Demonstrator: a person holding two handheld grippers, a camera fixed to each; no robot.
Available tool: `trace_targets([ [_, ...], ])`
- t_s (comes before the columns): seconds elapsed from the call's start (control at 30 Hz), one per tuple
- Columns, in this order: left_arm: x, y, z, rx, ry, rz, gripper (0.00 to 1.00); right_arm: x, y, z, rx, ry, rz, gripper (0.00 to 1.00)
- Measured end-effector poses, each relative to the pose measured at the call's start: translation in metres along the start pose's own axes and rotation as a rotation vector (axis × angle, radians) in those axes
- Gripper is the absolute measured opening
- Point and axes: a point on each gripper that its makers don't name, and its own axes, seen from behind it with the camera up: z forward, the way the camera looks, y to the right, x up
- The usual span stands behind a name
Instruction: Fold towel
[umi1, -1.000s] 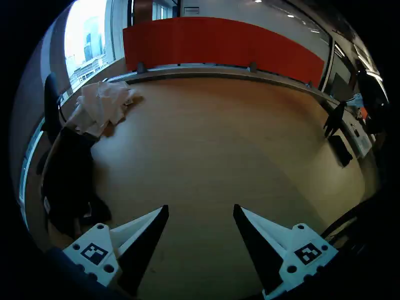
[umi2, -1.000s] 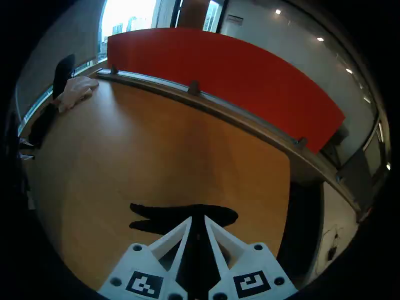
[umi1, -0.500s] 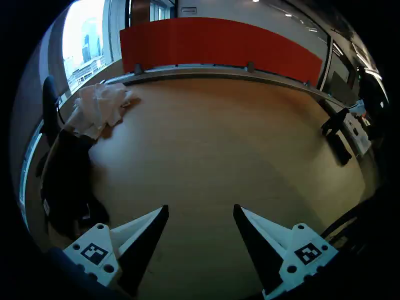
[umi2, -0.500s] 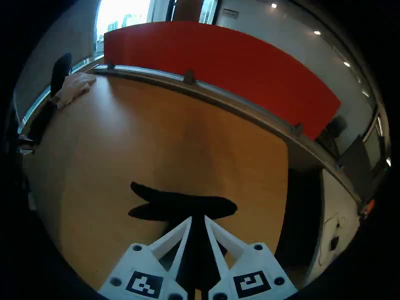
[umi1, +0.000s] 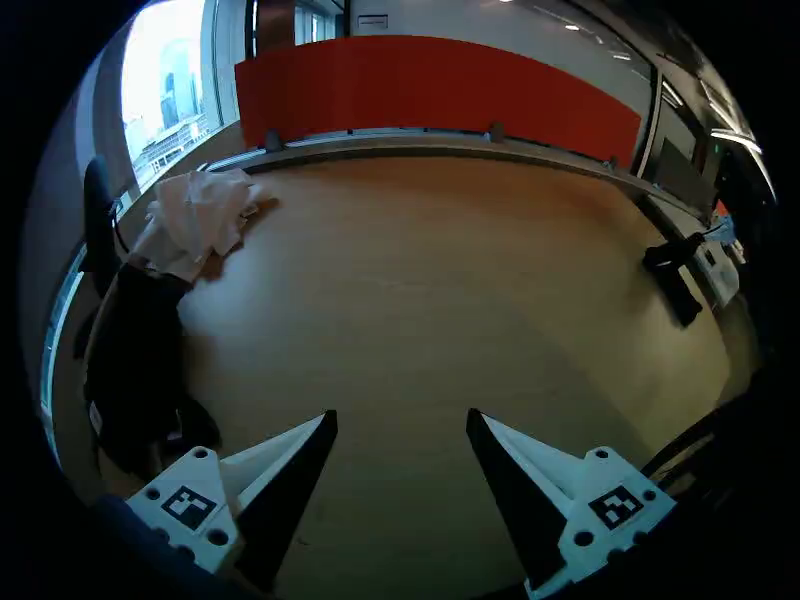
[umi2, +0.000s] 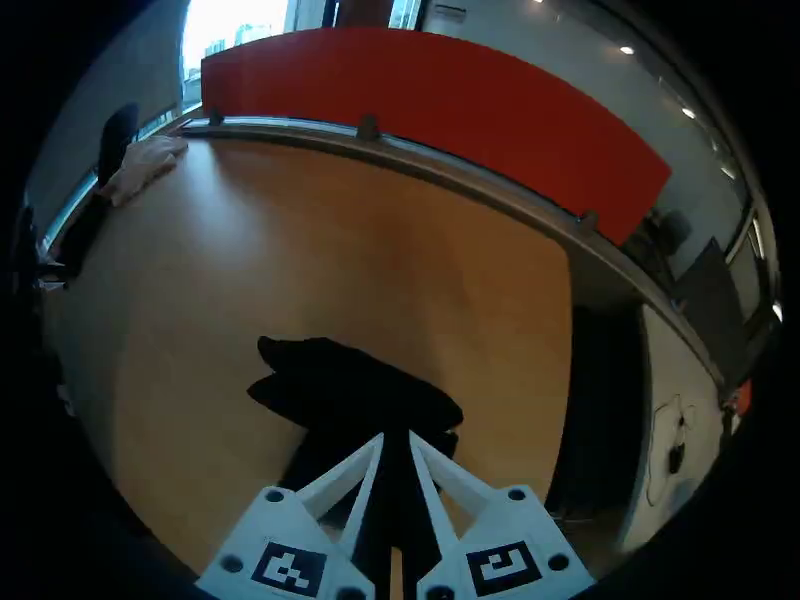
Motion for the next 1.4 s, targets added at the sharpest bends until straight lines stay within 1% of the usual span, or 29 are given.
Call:
trace_targets([
  [0.2,0.000,0.000,0.000,-0.001,-0.001,0.004,0.96,-0.020,0.007,-0.002,-0.026,-0.031,-0.003,0.03],
  [0.37,0.000,0.000,-0.001,0.000,0.001,0.004,0.96,-0.038,0.006,-0.005,-0.031,-0.061,-0.020,0.03],
  [0.47,0.000,0.000,-0.002,0.000,0.003,0.003,0.96,-0.050,0.004,-0.005,-0.033,-0.077,-0.017,0.03],
  [0.6,-0.001,0.000,-0.002,0.000,0.002,0.004,0.96,-0.062,0.000,-0.004,-0.032,-0.091,-0.001,0.03],
  [0.77,-0.001,0.001,-0.002,0.000,0.003,0.010,0.96,-0.077,-0.001,-0.001,-0.046,-0.112,0.025,0.03],
  [0.97,-0.001,0.002,-0.003,0.000,0.002,0.014,0.96,-0.092,0.001,0.005,-0.074,-0.137,0.067,0.03],
  [1.07,-0.001,0.001,-0.004,0.001,0.003,0.014,0.96,-0.101,0.003,0.007,-0.089,-0.161,0.082,0.03],
  [1.4,-0.004,0.000,-0.005,0.007,0.000,0.015,0.96,-0.126,0.004,0.015,-0.129,-0.238,0.088,0.03],
])
